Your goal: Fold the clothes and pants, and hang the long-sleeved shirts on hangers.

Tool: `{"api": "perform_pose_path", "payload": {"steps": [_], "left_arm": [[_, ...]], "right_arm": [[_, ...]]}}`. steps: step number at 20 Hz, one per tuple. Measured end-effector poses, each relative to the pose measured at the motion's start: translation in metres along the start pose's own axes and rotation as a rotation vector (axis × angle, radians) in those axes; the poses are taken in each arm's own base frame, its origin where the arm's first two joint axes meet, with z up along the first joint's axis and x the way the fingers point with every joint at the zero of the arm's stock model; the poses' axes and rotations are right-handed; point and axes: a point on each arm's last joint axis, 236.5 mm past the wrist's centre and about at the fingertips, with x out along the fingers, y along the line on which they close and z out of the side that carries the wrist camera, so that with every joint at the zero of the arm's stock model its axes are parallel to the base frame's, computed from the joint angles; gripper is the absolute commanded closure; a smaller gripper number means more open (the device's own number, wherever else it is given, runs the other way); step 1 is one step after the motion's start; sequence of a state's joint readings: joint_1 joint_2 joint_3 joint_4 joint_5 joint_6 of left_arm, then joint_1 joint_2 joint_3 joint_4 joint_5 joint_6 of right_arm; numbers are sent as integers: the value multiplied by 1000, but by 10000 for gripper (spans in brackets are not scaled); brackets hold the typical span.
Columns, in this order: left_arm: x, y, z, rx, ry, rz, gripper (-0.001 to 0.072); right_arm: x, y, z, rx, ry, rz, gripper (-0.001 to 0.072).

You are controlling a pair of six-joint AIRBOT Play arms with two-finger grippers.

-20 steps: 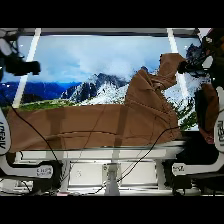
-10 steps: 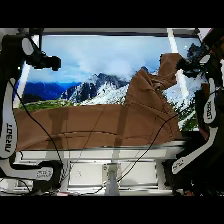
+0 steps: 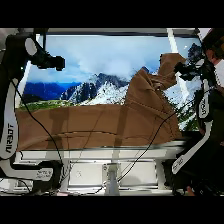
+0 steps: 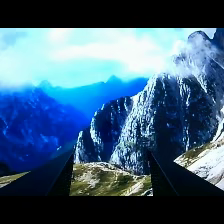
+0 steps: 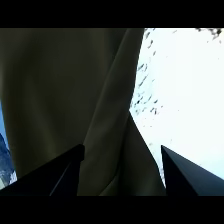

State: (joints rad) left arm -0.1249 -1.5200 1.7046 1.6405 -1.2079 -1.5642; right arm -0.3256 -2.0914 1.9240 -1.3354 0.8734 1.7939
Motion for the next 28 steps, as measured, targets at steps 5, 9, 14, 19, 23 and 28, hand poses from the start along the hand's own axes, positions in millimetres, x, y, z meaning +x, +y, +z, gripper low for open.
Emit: {"api": "perform_pose_path", "payload": {"steps": [5, 9, 14, 19, 23, 28], "left_arm": [[0, -3, 0, 1, 0, -6, 225], [0, -3, 0, 2, 0, -6, 225], [0, -5, 0, -2, 0, -16, 225], [0, -9, 0, -8, 0, -31, 225], [0, -12, 0, -12, 0, -42, 225], [0, -14, -1, -15, 4, -52, 225]], "right_arm": [[2, -4, 6, 23, -17, 9, 307], [4, -7, -11, -5, 52, 0, 297], [2, -14, -40, -79, 172, -35, 146], [0, -15, -52, -89, 226, -38, 292], [-1, -5, -70, -45, 293, -1, 682], [-12, 13, -71, -27, 309, 61, 683]]}}
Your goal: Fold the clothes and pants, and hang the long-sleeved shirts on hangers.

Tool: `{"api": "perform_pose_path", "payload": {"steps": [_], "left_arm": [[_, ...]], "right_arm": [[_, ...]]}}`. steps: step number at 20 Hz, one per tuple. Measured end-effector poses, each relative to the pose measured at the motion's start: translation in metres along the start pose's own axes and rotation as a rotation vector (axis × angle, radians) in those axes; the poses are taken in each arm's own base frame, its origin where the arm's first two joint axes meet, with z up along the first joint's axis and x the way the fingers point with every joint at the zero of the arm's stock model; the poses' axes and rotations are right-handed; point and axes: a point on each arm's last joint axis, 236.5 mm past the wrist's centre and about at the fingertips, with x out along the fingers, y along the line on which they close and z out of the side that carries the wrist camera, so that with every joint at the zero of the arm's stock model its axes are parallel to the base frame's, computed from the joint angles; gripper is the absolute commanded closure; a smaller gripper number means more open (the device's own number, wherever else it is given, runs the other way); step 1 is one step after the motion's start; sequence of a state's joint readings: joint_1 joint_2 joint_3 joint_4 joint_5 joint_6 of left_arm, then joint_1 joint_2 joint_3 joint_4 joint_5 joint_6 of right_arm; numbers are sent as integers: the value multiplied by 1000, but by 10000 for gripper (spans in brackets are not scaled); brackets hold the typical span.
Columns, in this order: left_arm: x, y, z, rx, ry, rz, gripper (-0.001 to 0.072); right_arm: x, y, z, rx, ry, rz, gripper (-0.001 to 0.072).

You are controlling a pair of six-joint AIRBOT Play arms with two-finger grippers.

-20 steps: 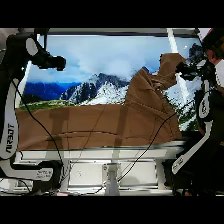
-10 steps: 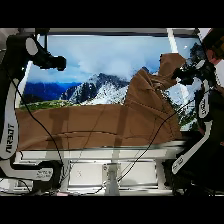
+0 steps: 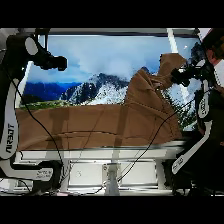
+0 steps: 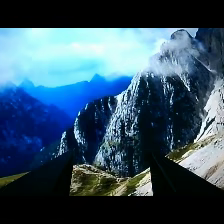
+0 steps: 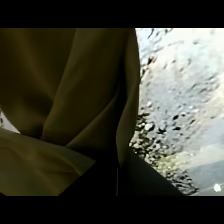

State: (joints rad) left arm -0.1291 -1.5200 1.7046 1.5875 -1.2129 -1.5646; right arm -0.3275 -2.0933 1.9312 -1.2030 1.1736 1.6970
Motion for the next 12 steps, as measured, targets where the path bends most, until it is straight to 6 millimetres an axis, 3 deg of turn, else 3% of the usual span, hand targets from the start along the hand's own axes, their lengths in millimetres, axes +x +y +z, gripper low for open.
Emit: {"api": "perform_pose_path", "payload": {"steps": [2, 6, 9, 12], "left_arm": [[0, 0, -1, 0, 6, -1, 225], [0, -8, -2, -13, 10, -36, 225], [-1, -22, -2, -35, 12, -95, 225], [-5, -35, -1, -54, 6, -149, 225]], "right_arm": [[-15, 18, 7, -44, -37, 44, 684], [-67, 74, 26, -200, -187, 124, 684], [-108, 133, 27, -341, -296, 191, 684], [-136, 206, 7, -454, -354, 296, 683]]}}
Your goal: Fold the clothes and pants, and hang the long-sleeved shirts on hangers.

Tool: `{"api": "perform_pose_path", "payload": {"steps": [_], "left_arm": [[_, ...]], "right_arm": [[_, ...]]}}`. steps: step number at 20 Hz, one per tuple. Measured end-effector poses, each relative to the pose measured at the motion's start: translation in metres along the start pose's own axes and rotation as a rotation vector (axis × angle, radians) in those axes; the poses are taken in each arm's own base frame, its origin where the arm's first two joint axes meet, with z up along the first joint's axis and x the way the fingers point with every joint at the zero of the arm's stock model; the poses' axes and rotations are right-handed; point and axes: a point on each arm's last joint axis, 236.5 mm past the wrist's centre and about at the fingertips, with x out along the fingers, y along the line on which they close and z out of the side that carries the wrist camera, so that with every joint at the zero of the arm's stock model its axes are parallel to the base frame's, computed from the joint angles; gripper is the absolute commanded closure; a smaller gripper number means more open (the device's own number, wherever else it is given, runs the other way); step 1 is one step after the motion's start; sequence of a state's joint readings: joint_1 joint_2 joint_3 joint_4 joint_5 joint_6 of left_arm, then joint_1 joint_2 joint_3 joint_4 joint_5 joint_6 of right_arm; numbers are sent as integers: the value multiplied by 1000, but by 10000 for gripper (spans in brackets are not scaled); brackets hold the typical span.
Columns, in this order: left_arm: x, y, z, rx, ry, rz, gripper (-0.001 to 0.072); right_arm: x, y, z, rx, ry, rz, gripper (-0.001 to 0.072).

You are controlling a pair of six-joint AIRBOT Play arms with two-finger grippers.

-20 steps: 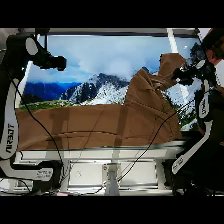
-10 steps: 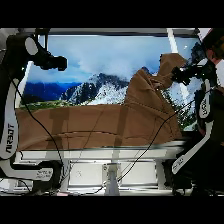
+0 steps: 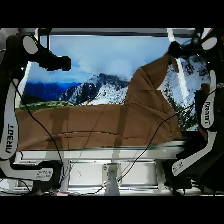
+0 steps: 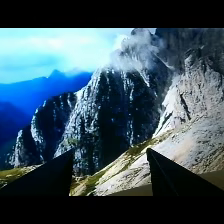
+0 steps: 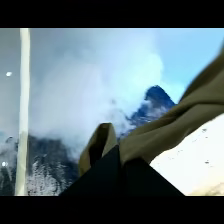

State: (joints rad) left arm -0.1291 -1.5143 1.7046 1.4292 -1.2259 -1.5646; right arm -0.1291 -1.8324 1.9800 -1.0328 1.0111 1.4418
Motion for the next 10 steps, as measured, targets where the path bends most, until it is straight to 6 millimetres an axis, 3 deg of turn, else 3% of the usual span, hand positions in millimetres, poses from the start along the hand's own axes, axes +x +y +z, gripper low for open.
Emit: {"api": "perform_pose_path", "payload": {"steps": [3, 5, 10], "left_arm": [[-13, -8, 7, -7, -39, -28, 225], [-29, -9, 19, -8, -101, -32, 225], [-89, 3, 54, -1, -312, 14, 225]], "right_arm": [[10, 90, -10, -103, 2, 126, 684], [18, 154, -34, -183, 34, 207, 684], [17, 316, -135, -431, 151, 432, 682]]}}
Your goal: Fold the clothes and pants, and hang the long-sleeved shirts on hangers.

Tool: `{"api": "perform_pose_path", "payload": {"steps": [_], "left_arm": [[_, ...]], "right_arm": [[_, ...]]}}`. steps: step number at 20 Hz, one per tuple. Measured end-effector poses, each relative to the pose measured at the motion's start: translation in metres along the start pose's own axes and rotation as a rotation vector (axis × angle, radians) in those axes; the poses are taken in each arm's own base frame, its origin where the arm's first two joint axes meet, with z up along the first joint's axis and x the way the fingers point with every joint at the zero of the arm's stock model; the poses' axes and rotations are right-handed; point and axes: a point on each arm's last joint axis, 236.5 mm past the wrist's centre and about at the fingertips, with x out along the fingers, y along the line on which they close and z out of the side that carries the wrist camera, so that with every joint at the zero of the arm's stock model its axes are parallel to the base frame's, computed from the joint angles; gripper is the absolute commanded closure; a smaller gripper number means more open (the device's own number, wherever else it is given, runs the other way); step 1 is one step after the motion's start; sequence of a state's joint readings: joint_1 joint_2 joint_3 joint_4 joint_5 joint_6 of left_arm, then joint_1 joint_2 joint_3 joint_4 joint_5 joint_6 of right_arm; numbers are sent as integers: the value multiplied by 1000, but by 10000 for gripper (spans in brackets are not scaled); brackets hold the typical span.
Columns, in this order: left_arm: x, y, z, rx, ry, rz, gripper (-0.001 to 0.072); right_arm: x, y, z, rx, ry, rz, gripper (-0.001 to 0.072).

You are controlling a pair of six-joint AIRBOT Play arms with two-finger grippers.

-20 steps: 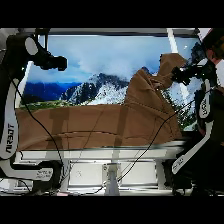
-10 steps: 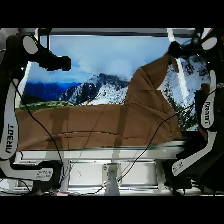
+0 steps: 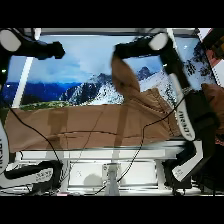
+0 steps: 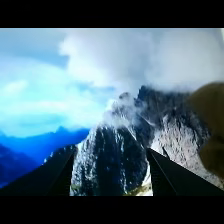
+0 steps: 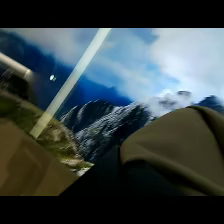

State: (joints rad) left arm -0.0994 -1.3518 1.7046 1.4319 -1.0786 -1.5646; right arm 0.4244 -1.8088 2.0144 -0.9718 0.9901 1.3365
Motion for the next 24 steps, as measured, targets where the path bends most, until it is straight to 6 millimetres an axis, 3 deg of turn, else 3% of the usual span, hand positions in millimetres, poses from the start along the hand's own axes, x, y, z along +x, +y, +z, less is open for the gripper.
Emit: {"api": "perform_pose_path", "payload": {"steps": [1, 2, 3, 4, 7, 11, 14, 16, 19, 21, 24], "left_arm": [[-10, 6, 7, 10, -32, 23, 225], [-19, 11, 13, 23, -58, 48, 225], [-28, 17, 19, 34, -84, 73, 225], [-36, 23, 23, 45, -101, 97, 225], [-50, 34, 30, 67, -132, 148, 225], [-48, 42, 27, 77, -122, 176, 225], [-37, 46, 14, 75, -67, 183, 225], [-30, 48, 4, 73, -23, 185, 225], [-23, 50, -8, 88, 30, 188, 225], [-21, 51, -13, 91, 53, 188, 226], [-20, 51, -16, 96, 67, 189, 225]], "right_arm": [[9, 28, -8, -42, 22, 38, 659], [18, 55, -18, -80, 46, 72, 545], [23, 74, -24, -111, 61, 94, 364], [26, 86, -30, -147, 75, 99, 266], [28, 85, -43, -219, 122, 59, 262], [0, 23, -44, -212, 188, -76, 262], [-41, -50, -48, -133, 248, -191, 266], [-71, -104, -63, -44, 303, -260, 310], [-115, -179, -108, 117, 404, -319, 325], [-137, -213, -146, 223, 469, -322, 316], [-166, -248, -207, 382, 548, -304, 176]]}}
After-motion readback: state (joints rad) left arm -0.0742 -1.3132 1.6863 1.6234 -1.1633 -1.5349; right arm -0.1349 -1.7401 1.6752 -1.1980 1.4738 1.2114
